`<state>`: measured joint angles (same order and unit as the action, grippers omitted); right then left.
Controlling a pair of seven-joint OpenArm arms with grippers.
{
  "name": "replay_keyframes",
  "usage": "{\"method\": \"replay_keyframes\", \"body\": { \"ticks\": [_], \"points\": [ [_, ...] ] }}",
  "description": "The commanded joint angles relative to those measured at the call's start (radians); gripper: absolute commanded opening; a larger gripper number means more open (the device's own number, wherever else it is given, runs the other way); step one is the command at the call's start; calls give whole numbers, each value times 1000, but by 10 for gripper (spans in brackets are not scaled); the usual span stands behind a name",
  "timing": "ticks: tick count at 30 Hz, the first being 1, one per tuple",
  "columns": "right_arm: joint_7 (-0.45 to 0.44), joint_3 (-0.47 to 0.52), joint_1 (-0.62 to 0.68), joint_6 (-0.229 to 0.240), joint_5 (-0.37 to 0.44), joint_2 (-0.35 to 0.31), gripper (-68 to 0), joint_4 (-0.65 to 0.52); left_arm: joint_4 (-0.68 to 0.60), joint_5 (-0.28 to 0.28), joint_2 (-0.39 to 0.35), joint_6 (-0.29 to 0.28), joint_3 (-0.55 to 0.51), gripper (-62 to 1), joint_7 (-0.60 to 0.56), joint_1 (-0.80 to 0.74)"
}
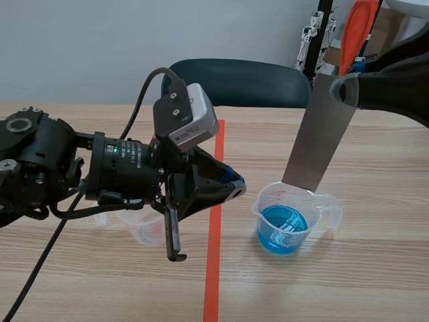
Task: Do the redox reaction experiment. lower the plate into the blue solution
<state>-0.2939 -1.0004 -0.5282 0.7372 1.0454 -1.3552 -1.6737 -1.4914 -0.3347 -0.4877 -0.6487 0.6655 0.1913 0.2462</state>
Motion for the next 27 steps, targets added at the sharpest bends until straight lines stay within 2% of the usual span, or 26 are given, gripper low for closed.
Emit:
{"method": "replay_keyframes", "body": {
  "ticks": [1, 27],
  "points": [
    [-23, 20, -15, 8, 18, -16, -669, -14, -7, -13, 2, 5, -2, -565, -7, 0],
    [-50, 20, -15, 8, 14, -13, -669, -14, -7, -13, 2, 10, -2, -565, -11, -5]
  ]
}}
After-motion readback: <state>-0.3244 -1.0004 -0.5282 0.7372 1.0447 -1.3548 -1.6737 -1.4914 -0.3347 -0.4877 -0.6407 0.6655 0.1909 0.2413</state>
